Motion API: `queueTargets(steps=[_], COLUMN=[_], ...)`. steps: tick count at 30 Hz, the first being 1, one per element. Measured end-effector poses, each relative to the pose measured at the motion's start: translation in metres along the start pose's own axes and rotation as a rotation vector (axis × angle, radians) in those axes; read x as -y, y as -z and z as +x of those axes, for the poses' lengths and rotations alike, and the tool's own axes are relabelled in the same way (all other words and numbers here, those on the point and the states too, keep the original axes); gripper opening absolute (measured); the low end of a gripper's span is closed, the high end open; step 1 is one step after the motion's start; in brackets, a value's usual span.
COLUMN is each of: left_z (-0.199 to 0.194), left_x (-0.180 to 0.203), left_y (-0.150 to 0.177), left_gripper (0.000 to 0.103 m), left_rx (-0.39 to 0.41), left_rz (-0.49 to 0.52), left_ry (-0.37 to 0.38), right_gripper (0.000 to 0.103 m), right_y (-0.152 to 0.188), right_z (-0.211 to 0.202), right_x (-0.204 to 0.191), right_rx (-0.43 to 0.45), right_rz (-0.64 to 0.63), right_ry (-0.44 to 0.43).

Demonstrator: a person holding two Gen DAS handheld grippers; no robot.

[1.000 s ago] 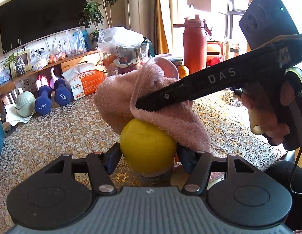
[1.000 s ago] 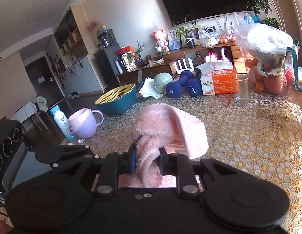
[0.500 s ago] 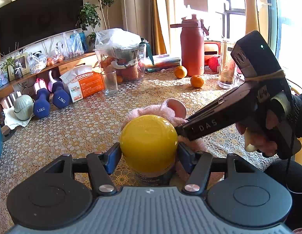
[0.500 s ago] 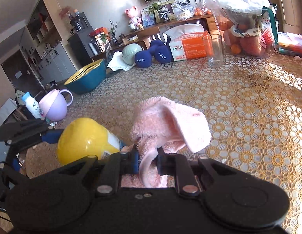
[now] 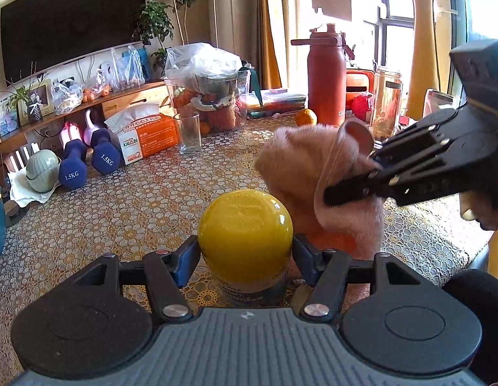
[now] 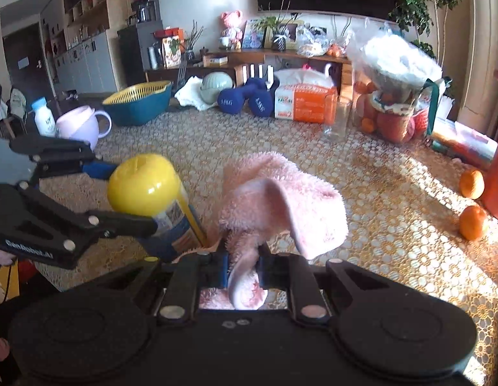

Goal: Clean container

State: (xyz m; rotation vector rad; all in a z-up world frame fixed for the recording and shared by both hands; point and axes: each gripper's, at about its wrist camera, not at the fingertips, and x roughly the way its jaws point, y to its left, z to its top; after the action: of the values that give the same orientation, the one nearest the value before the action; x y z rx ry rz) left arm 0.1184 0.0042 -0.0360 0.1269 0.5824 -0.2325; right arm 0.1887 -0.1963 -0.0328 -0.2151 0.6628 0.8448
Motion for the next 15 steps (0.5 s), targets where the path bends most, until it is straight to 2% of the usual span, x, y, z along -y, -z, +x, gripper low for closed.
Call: queueTargets(steps=[9, 12, 15], left_z=[0.009, 0.012, 0.015], left_x=[-0.007, -0.009, -0.007], left_y=[-0.007, -0.009, -0.009], left_gripper=[0.062, 0.062, 0.062], left_rx=[-0.008, -0.008, -0.006], left_rz=[-0.012, -0.018, -0.007], left_ry=[-0.031, -0.035, -0.04], right_gripper=[0.015, 0.015, 0.015], right_y=[-0.044, -0.052, -0.054], right_z=[-0.064, -0.065, -0.046], right_x=[-0.001, -0.005, -0.014], right_rx=[0.23, 0.24, 0.199], right_rz=[-0.03, -0.046, -0.062], right_ry=[-0.02, -0.054, -0.1])
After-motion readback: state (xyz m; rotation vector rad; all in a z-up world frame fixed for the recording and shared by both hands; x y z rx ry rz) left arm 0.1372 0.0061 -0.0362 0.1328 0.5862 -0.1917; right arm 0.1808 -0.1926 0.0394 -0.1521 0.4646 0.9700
